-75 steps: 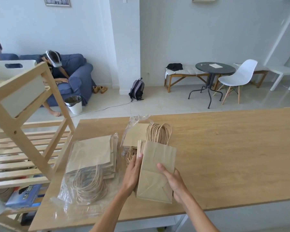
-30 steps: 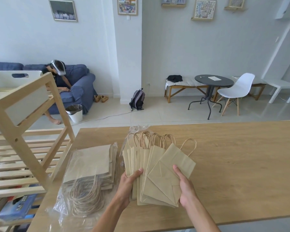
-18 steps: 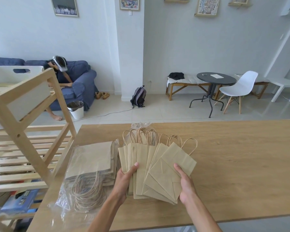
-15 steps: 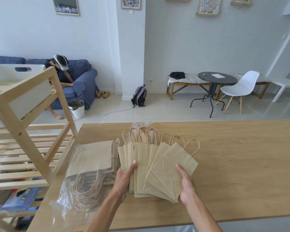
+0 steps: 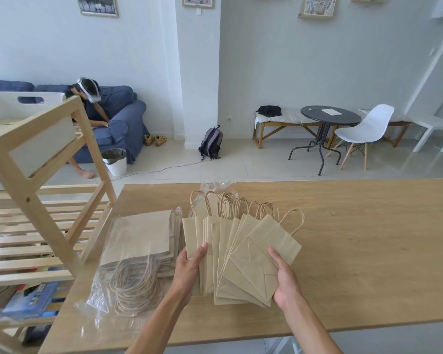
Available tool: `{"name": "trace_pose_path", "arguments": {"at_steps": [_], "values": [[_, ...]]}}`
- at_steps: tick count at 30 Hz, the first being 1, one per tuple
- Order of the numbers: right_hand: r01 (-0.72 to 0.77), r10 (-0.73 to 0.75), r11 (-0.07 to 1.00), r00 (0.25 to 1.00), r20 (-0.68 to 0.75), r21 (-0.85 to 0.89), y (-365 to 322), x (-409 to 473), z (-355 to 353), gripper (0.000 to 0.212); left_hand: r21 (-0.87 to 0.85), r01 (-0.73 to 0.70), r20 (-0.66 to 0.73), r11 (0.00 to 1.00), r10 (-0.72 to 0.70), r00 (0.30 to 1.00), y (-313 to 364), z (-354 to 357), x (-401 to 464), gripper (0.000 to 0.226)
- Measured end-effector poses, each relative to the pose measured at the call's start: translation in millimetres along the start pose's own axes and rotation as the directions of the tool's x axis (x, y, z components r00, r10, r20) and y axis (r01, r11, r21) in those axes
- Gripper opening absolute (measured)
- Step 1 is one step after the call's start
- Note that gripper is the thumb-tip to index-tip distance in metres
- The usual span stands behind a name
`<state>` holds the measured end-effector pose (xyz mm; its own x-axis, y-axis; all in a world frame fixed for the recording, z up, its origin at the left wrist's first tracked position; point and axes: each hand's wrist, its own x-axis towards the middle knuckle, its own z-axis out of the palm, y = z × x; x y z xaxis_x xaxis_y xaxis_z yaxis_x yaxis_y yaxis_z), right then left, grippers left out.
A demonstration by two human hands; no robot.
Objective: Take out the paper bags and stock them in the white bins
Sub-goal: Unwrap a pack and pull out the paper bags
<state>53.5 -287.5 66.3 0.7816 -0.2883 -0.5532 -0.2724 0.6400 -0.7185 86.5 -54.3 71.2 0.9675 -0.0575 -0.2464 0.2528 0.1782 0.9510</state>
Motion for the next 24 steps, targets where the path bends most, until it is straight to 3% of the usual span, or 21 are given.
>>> {"name": "trace_pose_path", "arguments": {"at_steps": [8,15,21,24], "values": [[0.049,-0.045,0.995,0.998,-0.051,0.084,2.8,-0.2,-0.4,0.045,-0.013,0.034,-0.061,0.999,-0.035,0.997,-4.1,-1.8,-3.5,0.047],[0.014,0.004,0.985,0.995,0.104,-0.17,2.8,3.6,1.5,0.06,0.056,0.002,0.037,0.998,-0.004,0.999,-1.9,4.1,-1.6,0.054],[0.036,0.045,0.944,0.971,0.235,-0.328,1.0,0.6,8.0,0.07,0.142,-0.052,0.137,0.989,0.033,0.99,4.0,21.2,-6.0,0.084],[0.07,0.043,0.927,0.956,0.29,-0.368,-5.2,1.2,8.0,0.089,0.175,-0.038,0.19,0.984,0.004,0.982,5.7,18.4,-2.3,0.087]]}}
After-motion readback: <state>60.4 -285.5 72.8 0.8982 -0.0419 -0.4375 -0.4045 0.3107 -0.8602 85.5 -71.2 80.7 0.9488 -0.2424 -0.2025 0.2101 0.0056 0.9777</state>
